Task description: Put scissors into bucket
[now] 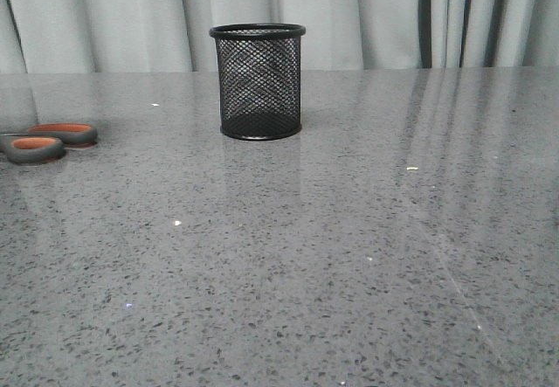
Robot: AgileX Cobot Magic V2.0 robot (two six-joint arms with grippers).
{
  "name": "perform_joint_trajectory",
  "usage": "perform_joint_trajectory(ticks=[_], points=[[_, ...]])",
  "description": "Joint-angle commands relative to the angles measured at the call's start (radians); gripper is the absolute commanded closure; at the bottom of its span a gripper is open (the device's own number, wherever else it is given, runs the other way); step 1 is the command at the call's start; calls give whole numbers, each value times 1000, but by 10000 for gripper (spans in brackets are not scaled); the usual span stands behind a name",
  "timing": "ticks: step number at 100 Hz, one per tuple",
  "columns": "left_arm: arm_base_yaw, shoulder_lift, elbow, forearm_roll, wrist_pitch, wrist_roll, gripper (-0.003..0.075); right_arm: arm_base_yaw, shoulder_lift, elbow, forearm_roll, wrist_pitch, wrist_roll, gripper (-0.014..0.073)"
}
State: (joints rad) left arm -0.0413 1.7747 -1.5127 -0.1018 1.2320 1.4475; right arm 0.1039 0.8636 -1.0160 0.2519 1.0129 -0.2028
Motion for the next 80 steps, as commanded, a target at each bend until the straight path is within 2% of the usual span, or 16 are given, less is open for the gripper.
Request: perform_joint_trajectory(ticks=[1,12,80], points=[[14,-38,-32,-69,6,50,312,2,2,-33,4,-47,-17,262],[12,-37,-32,-89,-9,97,312,2,2,-33,4,-47,-17,262],[12,35,-32,-105,-16,113,312,2,2,-33,4,-47,-17,262]])
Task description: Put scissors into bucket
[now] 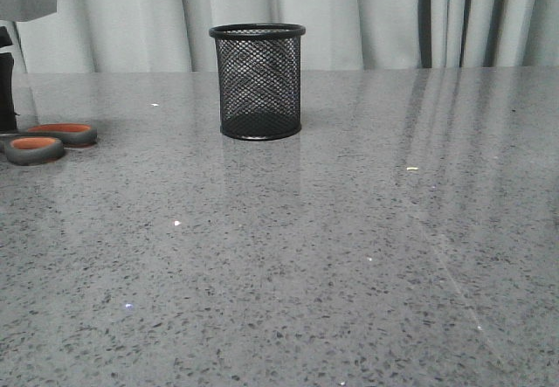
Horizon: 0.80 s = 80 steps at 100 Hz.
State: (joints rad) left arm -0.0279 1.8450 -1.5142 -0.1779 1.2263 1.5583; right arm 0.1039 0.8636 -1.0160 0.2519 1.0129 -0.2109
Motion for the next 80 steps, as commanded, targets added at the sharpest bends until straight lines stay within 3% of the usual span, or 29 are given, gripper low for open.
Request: perform_joint_trajectory(ticks=[1,30,52,80], points=[[-1,-33,-31,-29,-11,2,312,2,2,-33,4,-47,-9,262],[-1,-22,-31,-51,22,2,316,2,2,-33,4,-47,-9,262],[-1,-22,-31,-56,35,2,434,2,2,-33,4,-47,-9,262],[-1,-22,-31,-62,45,2,460,2,2,-33,4,-47,-9,262]])
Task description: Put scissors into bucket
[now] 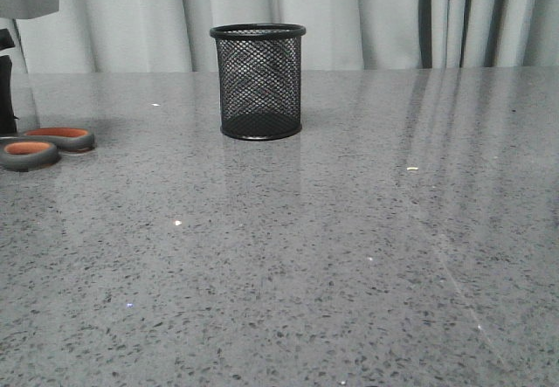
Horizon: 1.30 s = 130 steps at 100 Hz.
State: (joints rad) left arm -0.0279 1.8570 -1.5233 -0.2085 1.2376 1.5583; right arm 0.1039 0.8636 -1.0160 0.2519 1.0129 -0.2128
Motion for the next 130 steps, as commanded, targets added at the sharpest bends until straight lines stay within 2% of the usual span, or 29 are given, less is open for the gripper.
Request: perform_joint_trajectory(ticks=[1,23,44,92,112,130], points=[[-1,-34,-22,-31,34,2,460,2,2,-33,4,-47,-7,262],[-1,-34,-22,-31,38,2,465,2,2,-33,4,-47,-7,262],[-1,-34,-22,-33,38,2,585,2,2,-33,4,-47,-7,262],[-1,-41,-22,-56,38,2,588,2,2,-33,4,-47,-7,262],[-1,-41,-22,-56,38,2,671,2,2,-33,4,-47,-7,262],[-1,-41,-22,-56,38,2,677,2,2,-33,4,-47,-7,262]])
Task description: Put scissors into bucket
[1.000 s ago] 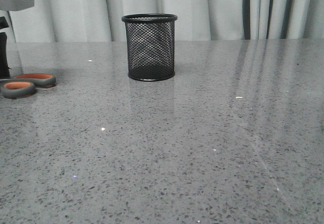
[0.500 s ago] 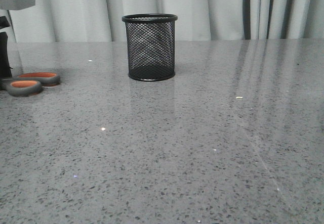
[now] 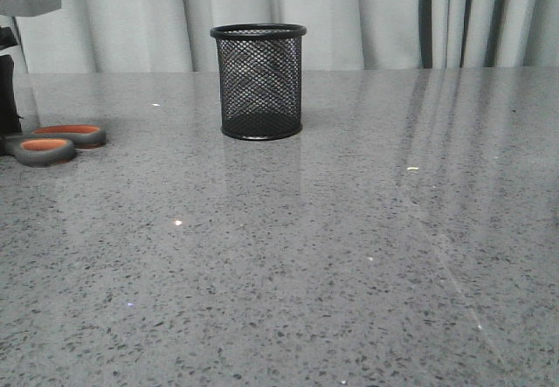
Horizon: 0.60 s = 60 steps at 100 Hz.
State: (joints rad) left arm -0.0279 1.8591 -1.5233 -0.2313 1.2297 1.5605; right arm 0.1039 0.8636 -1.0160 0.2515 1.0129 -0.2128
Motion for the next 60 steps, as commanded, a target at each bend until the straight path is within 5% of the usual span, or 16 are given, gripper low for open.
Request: perform_joint_trajectory(ticks=[1,60], points=[[-1,-43,-22,-36,45,0,677,2,2,-33,5,-47,-7,262],[-1,-131,-66,-49,45,-6,677,2,2,-33,5,-51,-7,262]])
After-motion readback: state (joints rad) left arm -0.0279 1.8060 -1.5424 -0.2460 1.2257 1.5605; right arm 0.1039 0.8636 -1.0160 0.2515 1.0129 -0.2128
